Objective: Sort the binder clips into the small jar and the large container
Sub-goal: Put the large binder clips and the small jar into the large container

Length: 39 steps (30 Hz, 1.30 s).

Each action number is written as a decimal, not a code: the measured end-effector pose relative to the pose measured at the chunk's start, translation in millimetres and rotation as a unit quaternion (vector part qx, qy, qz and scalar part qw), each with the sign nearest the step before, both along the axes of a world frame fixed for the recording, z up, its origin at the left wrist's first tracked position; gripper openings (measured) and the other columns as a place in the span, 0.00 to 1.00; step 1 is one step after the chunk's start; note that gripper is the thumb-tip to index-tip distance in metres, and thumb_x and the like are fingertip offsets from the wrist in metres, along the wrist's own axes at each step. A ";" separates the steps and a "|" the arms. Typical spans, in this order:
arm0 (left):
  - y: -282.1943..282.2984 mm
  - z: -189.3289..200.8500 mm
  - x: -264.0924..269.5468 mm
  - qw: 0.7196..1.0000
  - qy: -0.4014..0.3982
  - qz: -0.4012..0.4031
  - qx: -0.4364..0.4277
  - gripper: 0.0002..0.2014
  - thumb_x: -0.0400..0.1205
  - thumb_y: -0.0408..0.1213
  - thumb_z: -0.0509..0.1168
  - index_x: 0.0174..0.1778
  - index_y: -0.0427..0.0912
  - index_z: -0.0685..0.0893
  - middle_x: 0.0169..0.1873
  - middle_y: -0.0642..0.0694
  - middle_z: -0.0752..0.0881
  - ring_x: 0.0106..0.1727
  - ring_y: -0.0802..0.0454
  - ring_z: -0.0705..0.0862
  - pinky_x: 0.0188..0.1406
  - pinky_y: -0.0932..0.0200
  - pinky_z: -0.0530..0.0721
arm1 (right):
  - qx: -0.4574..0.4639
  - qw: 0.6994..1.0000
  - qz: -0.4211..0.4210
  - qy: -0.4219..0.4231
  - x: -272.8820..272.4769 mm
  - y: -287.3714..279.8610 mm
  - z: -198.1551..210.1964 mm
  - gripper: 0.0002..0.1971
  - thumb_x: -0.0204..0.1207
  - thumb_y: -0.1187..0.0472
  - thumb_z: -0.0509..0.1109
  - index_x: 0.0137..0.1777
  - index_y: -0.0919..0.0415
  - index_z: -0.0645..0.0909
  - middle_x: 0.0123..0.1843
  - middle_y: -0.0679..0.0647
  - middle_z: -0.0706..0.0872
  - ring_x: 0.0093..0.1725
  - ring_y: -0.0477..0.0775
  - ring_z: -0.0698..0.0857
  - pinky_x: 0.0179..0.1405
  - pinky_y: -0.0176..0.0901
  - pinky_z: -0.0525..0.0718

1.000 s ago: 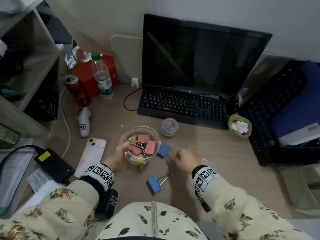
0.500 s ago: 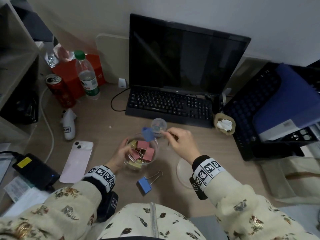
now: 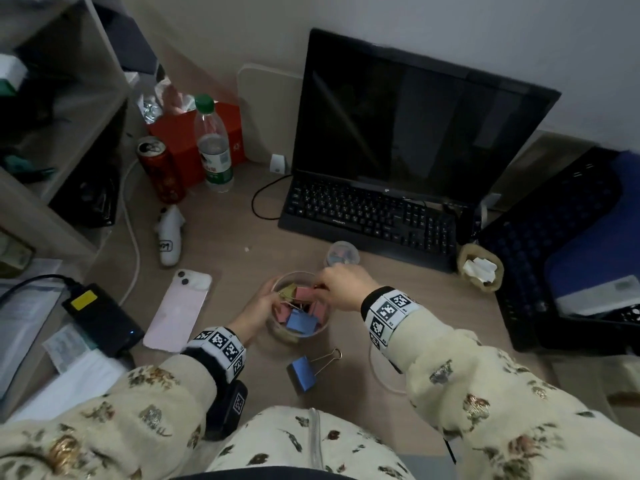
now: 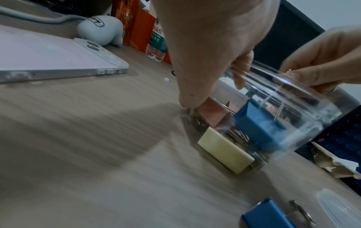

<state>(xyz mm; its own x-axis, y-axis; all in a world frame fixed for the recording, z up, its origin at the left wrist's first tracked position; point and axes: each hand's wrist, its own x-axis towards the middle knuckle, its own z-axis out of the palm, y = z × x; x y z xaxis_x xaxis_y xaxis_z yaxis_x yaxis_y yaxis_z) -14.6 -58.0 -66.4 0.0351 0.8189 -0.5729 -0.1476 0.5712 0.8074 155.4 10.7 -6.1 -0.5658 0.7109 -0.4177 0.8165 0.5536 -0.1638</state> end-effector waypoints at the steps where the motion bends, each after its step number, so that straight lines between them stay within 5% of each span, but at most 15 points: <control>1: 0.1 0.5 -0.6 1.000 -0.003 0.000 -0.001 0.26 0.74 0.18 0.53 0.60 0.49 0.78 0.61 0.36 0.82 0.59 0.42 0.81 0.58 0.47 0.78 | 0.013 1.000 0.003 -0.013 -1.6 3.1 -2.5 0.16 0.83 0.46 0.62 0.60 0.54 0.84 0.53 0.58 0.87 0.52 0.60 0.85 0.38 0.45 0.76; 4: 0.3 4.3 1.2 1.000 -0.003 -0.007 -0.003 0.26 0.73 0.20 0.55 0.65 0.45 0.77 0.55 0.38 0.84 0.53 0.45 0.81 0.48 0.55 0.79 | 0.059 0.997 0.019 -0.047 -10.1 3.2 -9.9 0.21 0.82 0.41 0.61 0.58 0.57 0.84 0.50 0.58 0.87 0.49 0.62 0.87 0.35 0.45 0.74; 7: -0.5 4.1 0.0 1.000 0.000 -0.011 -0.002 0.32 0.62 0.27 0.60 0.65 0.44 0.79 0.53 0.36 0.84 0.52 0.43 0.81 0.41 0.58 0.79 | 0.085 0.994 0.048 -0.053 -22.5 -5.9 -17.4 0.21 0.82 0.42 0.61 0.66 0.55 0.79 0.54 0.58 0.87 0.52 0.62 0.87 0.35 0.47 0.75; 11: 2.1 2.2 -0.8 1.000 0.018 -0.018 0.002 0.27 0.74 0.18 0.53 0.68 0.41 0.76 0.56 0.41 0.83 0.58 0.46 0.80 0.47 0.61 0.80 | 0.107 0.991 0.053 -0.055 -29.0 -19.7 -28.8 0.22 0.83 0.52 0.63 0.73 0.58 0.68 0.60 0.57 0.85 0.53 0.63 0.87 0.33 0.48 0.73; 16: 2.5 3.2 1.0 0.999 0.031 -0.026 0.016 0.26 0.73 0.21 0.54 0.68 0.36 0.75 0.53 0.39 0.81 0.49 0.49 0.79 0.37 0.65 0.78 | 0.085 0.996 0.038 -0.005 -21.9 -27.4 -27.2 0.27 0.79 0.46 0.65 0.75 0.54 0.66 0.61 0.56 0.84 0.54 0.64 0.86 0.34 0.48 0.74; 22: -0.1 5.4 -0.8 0.998 0.045 -0.038 0.013 0.23 0.77 0.18 0.59 0.63 0.47 0.76 0.52 0.43 0.84 0.51 0.48 0.82 0.43 0.61 0.78 | 0.140 0.976 -0.062 0.155 9.3 -33.7 -3.6 0.10 0.81 0.51 0.62 0.54 0.57 0.76 0.50 0.51 0.84 0.46 0.56 0.83 0.35 0.45 0.75; 28: -3.2 -1.5 -5.7 0.998 0.055 -0.027 0.025 0.27 0.68 0.22 0.67 0.59 0.53 0.77 0.56 0.43 0.84 0.52 0.48 0.82 0.41 0.61 0.78 | 0.060 0.991 -0.091 0.082 51.6 -52.3 -7.5 0.06 0.74 0.52 0.63 0.39 0.50 0.73 0.40 0.50 0.85 0.43 0.59 0.84 0.38 0.48 0.79; 30: -5.2 -1.5 -5.4 0.996 0.071 -0.034 0.031 0.26 0.74 0.18 0.62 0.63 0.49 0.75 0.55 0.45 0.83 0.49 0.53 0.82 0.38 0.66 0.79 | -0.006 0.995 -0.076 0.058 59.7 -61.0 -18.4 0.05 0.72 0.52 0.66 0.44 0.51 0.76 0.46 0.49 0.85 0.47 0.58 0.83 0.41 0.47 0.79; 34: -5.7 -2.1 -3.1 0.992 0.105 -0.049 0.041 0.27 0.79 0.16 0.55 0.72 0.42 0.72 0.54 0.47 0.81 0.49 0.59 0.80 0.35 0.76 0.78 | -0.093 0.991 -0.075 0.053 62.6 -84.2 -47.8 0.18 0.70 0.50 0.71 0.58 0.50 0.75 0.57 0.48 0.78 0.53 0.55 0.81 0.48 0.50 0.83; 39: -10.6 -3.5 -2.1 0.994 0.095 -0.048 0.027 0.28 0.79 0.19 0.57 0.76 0.43 0.70 0.65 0.41 0.81 0.61 0.48 0.80 0.54 0.59 0.79 | -0.055 0.995 -0.084 0.028 50.1 -108.0 -65.0 0.18 0.72 0.54 0.69 0.62 0.52 0.75 0.62 0.51 0.77 0.59 0.58 0.81 0.49 0.47 0.77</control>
